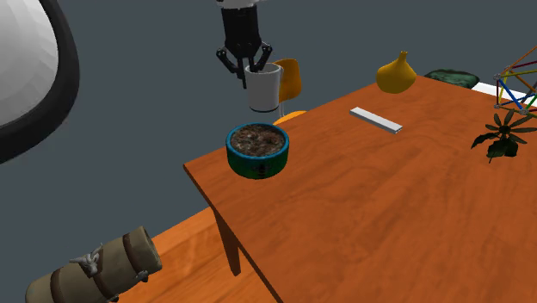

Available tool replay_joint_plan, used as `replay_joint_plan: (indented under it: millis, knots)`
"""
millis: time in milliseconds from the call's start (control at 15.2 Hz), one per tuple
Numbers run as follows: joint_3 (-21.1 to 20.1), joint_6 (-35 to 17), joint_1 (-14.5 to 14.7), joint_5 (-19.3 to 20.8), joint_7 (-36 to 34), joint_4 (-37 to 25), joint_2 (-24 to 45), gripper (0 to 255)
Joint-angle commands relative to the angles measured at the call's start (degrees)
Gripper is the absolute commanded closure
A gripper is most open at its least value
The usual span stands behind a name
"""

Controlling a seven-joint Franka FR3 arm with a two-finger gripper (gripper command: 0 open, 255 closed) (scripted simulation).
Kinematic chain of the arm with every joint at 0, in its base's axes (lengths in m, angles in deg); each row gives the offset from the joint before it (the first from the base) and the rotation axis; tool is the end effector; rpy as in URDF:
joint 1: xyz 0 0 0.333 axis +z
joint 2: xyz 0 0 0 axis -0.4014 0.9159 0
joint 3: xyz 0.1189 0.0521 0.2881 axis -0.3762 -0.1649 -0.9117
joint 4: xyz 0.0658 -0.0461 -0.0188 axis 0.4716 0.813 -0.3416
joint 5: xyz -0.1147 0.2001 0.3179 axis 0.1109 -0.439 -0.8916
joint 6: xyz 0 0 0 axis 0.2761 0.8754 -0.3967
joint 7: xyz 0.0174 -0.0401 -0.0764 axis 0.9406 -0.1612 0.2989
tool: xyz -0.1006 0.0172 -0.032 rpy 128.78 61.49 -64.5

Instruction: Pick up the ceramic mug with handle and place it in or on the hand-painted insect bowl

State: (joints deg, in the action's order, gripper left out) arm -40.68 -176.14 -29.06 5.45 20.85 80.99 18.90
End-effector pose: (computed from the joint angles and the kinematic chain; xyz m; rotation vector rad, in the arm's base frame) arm 0.7268 -0.1789 0.4808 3.0701 0.1482 -0.0145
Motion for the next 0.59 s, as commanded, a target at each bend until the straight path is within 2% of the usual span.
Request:
replay_joint_plan:
  millis: [0, 528]
  knots:
    - [-0.36, 1.37, -0.11, -0.31, -0.79, -4.14, 2.82, 255]
    - [-0.15, -6.80, 1.36, -0.01, -0.65, 6.78, 0.21, 255]
